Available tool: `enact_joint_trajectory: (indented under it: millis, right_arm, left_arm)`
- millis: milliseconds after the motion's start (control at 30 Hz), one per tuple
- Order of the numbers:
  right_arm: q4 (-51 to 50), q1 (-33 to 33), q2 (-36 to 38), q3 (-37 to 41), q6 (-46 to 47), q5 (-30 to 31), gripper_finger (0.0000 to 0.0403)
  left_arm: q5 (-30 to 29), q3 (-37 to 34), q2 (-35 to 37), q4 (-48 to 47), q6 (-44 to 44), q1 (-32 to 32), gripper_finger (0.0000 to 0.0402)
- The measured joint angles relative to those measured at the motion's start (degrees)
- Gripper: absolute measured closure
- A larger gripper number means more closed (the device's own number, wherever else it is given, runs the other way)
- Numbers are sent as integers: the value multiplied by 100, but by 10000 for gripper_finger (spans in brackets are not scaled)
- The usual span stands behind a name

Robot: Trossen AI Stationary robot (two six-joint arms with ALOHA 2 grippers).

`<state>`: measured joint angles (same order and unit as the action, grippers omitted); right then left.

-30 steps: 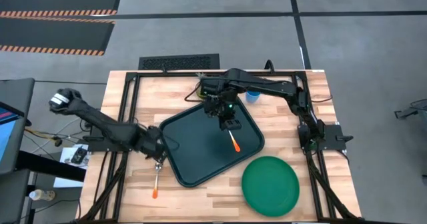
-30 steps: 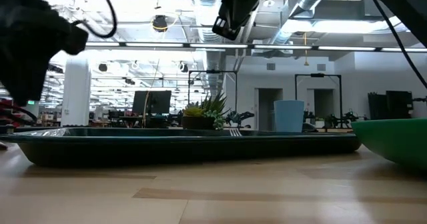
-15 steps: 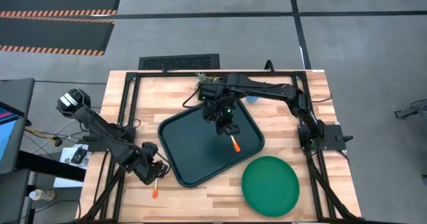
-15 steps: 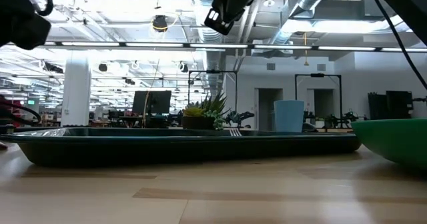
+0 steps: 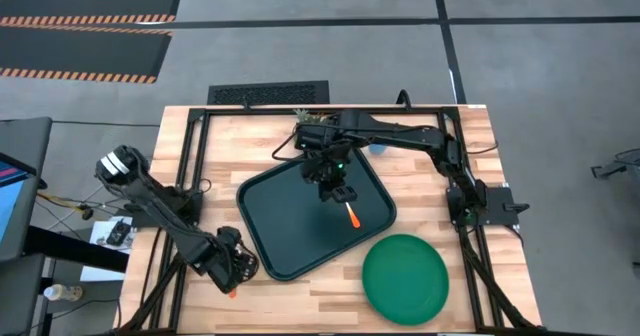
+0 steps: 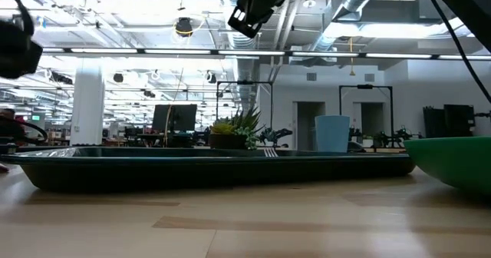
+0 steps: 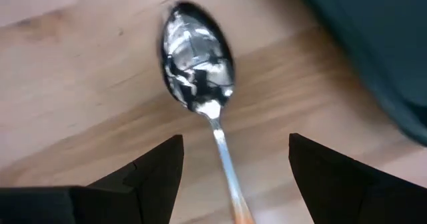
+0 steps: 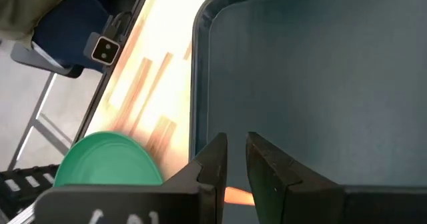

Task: Pick and place plate/cup/fork/spoon on tray
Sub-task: Put the orange spoon on the black serving tray to the left of the orange fork

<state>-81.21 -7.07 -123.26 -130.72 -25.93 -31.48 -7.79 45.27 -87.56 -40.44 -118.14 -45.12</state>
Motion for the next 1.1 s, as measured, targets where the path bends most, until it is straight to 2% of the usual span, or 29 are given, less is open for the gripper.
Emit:
enact_joint_trajectory:
  millis: [200, 300, 600, 700, 867, 967, 1100]
  right_arm:
    - [83, 20, 0, 0, 30, 0, 320]
    - [122, 74, -2, 0, 44, -7, 320]
    - [274, 291, -2, 0, 46, -9, 320]
    - [301, 333, -2, 0, 46, -7, 320]
    - [296, 334, -3, 0, 46, -6, 320]
    - [255, 312, -4, 0, 17, -5, 320]
    - [77, 245, -3, 0, 17, -5, 320]
  left_arm:
    - [161, 99, -317, -170, 204, 6, 153]
    - [198, 100, -375, -299, 314, 6, 179]
    - [250, 115, -502, -515, 851, 36, 345]
    - [243, 107, -502, -522, 970, 38, 389]
    - [115, 135, -485, -492, 963, 38, 396]
    - [-470, 374, -495, -570, 1024, 52, 398]
    - [-972, 656, -245, -907, 1326, 49, 399]
